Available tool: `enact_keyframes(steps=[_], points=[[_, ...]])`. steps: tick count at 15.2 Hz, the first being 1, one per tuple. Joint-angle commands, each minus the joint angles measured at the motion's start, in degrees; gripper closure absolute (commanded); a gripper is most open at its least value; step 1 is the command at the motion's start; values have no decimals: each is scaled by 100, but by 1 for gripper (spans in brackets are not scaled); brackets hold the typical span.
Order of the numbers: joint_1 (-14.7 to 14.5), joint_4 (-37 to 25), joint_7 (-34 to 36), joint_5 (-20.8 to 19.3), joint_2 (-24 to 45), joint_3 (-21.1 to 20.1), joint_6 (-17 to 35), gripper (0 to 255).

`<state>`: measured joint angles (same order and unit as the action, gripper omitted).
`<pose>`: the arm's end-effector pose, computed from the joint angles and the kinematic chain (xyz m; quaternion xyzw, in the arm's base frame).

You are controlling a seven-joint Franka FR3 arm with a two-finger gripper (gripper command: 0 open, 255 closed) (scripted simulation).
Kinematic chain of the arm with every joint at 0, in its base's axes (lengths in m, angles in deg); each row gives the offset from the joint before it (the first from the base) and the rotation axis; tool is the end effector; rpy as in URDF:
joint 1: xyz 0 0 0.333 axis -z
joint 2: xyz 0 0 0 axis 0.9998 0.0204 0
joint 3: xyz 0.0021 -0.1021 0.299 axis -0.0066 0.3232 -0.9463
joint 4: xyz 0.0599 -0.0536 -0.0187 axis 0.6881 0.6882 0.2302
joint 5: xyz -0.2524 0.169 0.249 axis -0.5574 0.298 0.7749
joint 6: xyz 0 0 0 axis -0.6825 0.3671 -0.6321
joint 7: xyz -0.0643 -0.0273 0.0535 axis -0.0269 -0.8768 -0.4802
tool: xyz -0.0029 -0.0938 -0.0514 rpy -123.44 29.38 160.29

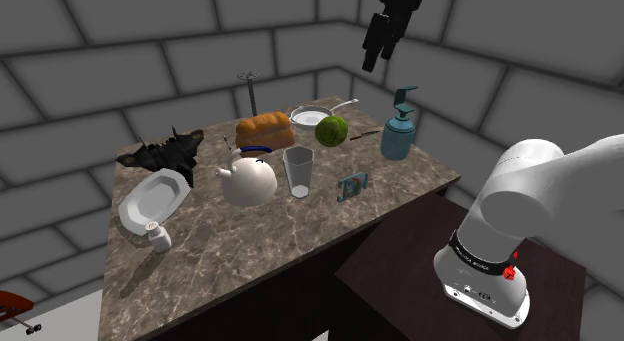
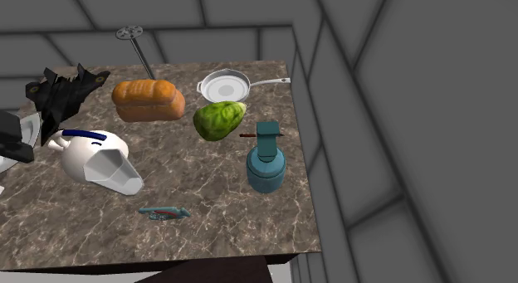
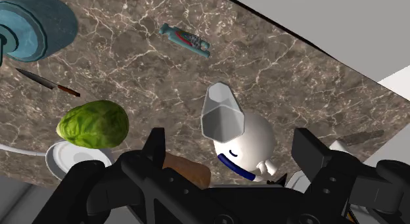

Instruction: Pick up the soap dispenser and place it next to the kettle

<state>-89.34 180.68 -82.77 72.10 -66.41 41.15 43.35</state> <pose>0.3003 0.0411 0.6536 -0.9911 -0.0751 -0.1101 0.0005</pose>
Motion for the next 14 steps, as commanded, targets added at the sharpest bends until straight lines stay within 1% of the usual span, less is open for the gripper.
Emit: enact_keyframes(steps=[1,8,14], points=[[0,0,0,0,0,0,0,0],[394,768,-345,-369,2,611,858,0],[763,1238,-641,-675,231,1170,1652,0]])
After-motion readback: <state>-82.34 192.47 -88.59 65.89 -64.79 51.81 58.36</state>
